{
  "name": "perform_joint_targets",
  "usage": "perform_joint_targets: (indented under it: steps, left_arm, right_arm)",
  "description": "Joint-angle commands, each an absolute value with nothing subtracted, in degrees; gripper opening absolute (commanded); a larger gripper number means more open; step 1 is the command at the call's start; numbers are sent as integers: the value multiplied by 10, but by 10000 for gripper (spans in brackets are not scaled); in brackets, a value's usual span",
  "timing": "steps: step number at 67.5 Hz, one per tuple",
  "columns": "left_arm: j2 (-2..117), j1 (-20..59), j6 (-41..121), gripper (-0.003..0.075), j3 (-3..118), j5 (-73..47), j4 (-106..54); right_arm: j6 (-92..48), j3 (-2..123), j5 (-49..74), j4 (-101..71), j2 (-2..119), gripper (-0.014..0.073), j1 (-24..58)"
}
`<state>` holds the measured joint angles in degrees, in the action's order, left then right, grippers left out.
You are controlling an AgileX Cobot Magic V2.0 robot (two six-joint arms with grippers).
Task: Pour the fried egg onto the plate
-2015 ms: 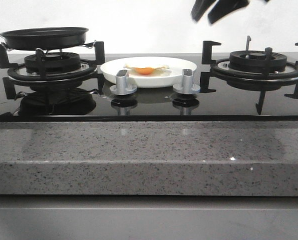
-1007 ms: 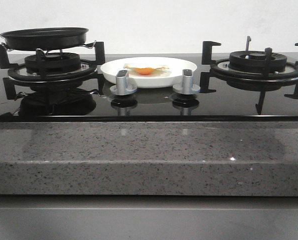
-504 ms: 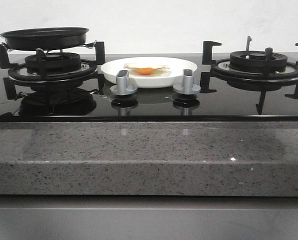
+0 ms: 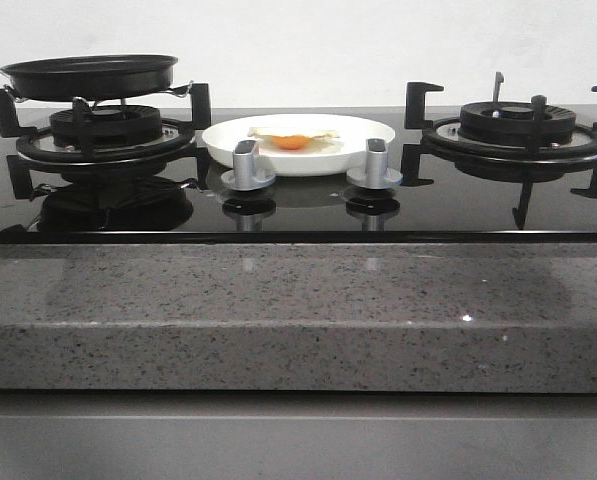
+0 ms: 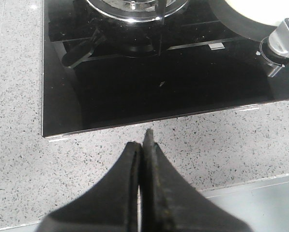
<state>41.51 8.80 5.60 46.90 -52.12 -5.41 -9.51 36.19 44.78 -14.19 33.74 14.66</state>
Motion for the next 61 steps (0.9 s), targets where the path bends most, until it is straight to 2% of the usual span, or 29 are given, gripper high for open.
perform_joint_targets:
  steps: [1, 13, 24, 36, 46, 61]
  left_arm:
    - [413, 92, 51, -20, 484, -489, -59]
    - [351, 67, 52, -20, 419, -397, -33]
    - [234, 31, 52, -20, 242, -198, -35]
    - [90, 11, 52, -20, 65, -48, -60]
    - [18, 6, 52, -20, 0, 0, -63]
    - [-11, 6, 52, -20, -6, 27, -63]
  right_arm:
    - [-95, 375, 415, -145, 336, -70, 147]
    - [-95, 375, 415, -145, 336, -70, 147]
    - [-95, 375, 415, -145, 336, -70, 147]
    - [-95, 375, 415, -145, 336, -70, 147]
    - [-95, 375, 415, -145, 336, -70, 147]
    - [-95, 375, 416, -145, 336, -70, 147]
